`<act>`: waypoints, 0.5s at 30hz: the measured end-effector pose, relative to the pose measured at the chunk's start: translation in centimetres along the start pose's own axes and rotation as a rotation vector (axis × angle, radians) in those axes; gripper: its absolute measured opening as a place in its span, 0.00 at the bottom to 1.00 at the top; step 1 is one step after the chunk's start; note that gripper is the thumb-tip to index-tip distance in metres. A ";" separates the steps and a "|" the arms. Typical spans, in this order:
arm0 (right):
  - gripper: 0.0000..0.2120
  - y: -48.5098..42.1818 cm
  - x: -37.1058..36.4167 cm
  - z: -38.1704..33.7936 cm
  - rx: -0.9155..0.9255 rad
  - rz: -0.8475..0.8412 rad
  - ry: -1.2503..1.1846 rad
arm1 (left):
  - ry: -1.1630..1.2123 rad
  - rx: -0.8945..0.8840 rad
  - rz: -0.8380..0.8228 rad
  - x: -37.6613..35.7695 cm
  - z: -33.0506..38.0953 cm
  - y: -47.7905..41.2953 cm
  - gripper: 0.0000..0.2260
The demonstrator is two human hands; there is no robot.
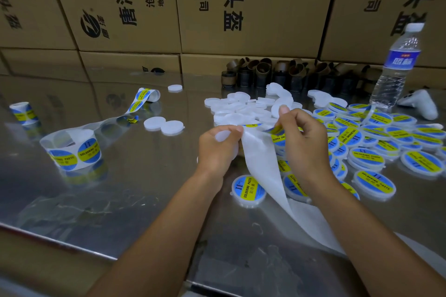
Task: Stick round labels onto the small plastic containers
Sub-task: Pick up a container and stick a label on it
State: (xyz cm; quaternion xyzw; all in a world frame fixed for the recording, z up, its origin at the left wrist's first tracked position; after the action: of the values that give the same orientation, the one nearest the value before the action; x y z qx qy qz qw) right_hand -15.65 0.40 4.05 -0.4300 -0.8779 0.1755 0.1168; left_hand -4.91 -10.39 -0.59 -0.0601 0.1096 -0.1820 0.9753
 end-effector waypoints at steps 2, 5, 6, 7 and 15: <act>0.16 -0.1 0.1 0.0 -0.028 -0.022 -0.095 | 0.009 -0.008 0.006 0.0 0.0 0.0 0.07; 0.11 -0.3 0.1 0.2 -0.057 -0.061 -0.156 | 0.010 -0.030 0.048 0.3 0.1 -0.2 0.07; 0.10 -0.3 0.0 0.2 -0.073 -0.077 -0.165 | 0.016 -0.039 0.061 0.4 0.1 -0.3 0.07; 0.10 -0.2 -0.1 0.3 -0.091 -0.102 -0.183 | 0.048 -0.044 0.071 0.4 0.2 -0.4 0.07; 0.04 1.0 -1.8 -0.3 -0.205 -0.407 -0.347 | 0.435 0.150 -0.194 -1.1 0.4 -0.3 0.29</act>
State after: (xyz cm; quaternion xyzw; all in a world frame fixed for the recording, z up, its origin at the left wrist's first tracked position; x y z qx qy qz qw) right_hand -13.77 -0.39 3.83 -0.2179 -0.9662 0.1299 -0.0461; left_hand -5.98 -10.25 0.04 0.0427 0.2967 -0.2912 0.9085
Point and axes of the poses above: each hand's wrist, its own y-axis away from the middle knuckle, its own x-axis out of the back of the hand, z = x × y, the point moved 5 cm from there along -y, towards the middle knuckle, and after that the axes turned 7 degrees about -x, right-handed, at the moved point
